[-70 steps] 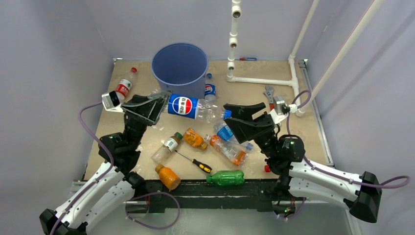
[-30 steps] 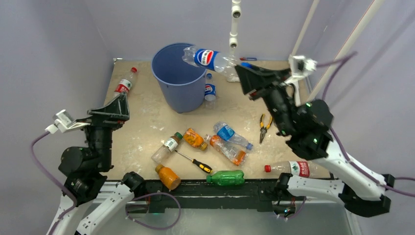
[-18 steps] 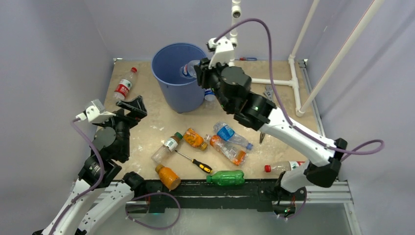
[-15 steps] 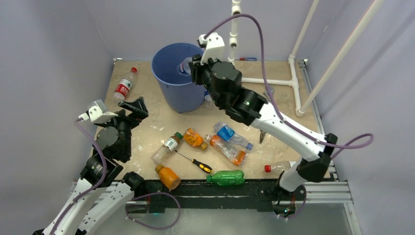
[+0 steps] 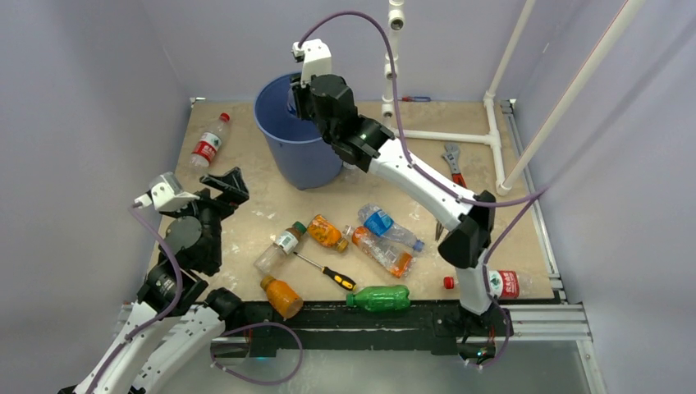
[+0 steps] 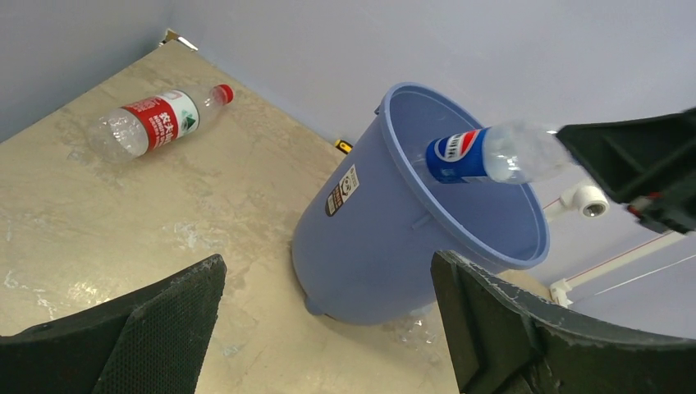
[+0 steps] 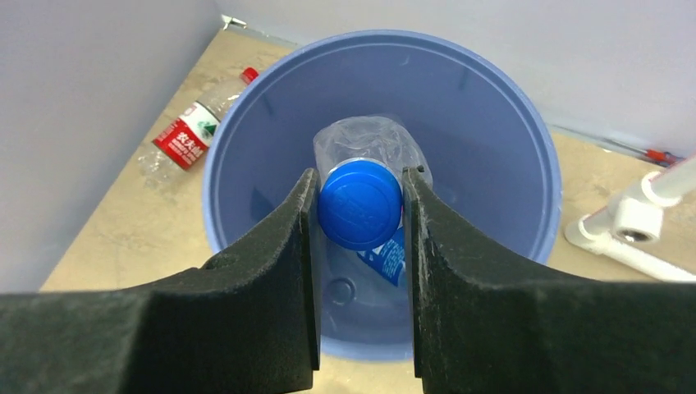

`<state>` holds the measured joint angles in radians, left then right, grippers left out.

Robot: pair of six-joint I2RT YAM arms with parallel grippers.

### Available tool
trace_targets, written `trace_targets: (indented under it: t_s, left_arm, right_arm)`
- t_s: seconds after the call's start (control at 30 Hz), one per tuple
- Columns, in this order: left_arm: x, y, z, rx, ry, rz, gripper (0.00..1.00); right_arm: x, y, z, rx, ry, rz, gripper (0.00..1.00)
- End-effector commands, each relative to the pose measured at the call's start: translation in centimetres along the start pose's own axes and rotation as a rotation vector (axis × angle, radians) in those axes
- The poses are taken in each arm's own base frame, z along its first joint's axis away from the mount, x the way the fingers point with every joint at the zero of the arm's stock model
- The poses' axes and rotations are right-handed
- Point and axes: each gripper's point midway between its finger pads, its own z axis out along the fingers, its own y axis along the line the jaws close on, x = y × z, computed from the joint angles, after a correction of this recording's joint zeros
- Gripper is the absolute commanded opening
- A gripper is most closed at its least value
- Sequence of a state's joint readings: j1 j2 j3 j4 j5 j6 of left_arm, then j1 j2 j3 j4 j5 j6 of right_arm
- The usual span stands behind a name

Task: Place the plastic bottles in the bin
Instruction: Place the plastic bottle in the trash bin.

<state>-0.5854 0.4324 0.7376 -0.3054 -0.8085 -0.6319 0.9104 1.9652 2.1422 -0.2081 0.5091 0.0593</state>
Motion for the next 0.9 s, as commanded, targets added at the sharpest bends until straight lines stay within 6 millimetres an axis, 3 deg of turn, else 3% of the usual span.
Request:
trace_targets:
  t_s: [0.0, 0.37, 0.43, 0.57, 0.6, 0.7, 0.87]
  left_arm:
    - [-0.3, 0.0, -0.1, 0.007, -0.015, 0.003, 0.95]
    - [0.9, -0.9, 0.1, 0.044, 0.032, 0.011, 0.95]
    - [1.0, -1.0, 0.1, 0.047, 0.036, 0.013, 0.95]
    - [1.2, -1.2, 0.1, 0.058, 0.046, 0.017, 0.95]
    - [1.2, -1.3, 0.1, 0.061, 0.049, 0.019, 0.95]
    - [1.5, -1.5, 0.2, 0.068, 0.06, 0.026, 0.95]
    - [1.7, -1.5, 0.3, 0.069, 0.066, 0.032, 0.96]
  right_arm:
    - [-1.6, 1.2, 1.8, -0.091, -0.036, 0.02, 0.0]
    - [6.1, 1.4, 5.5, -0.103, 0.125, -0.028, 0.0]
    - [6.7, 1.5, 5.6, -0.106, 0.138, -0.028, 0.13]
    - [5.6, 1.4, 5.2, -0.103, 0.125, 0.009, 0.58]
    - [4.9, 1.4, 5.1, -0.104, 0.114, 0.021, 0.65]
    - [2.9, 1.4, 4.5, -0.112, 0.078, 0.047, 0.75]
    - [-1.7, 0.9, 2.6, -0.124, 0.002, 0.092, 0.8]
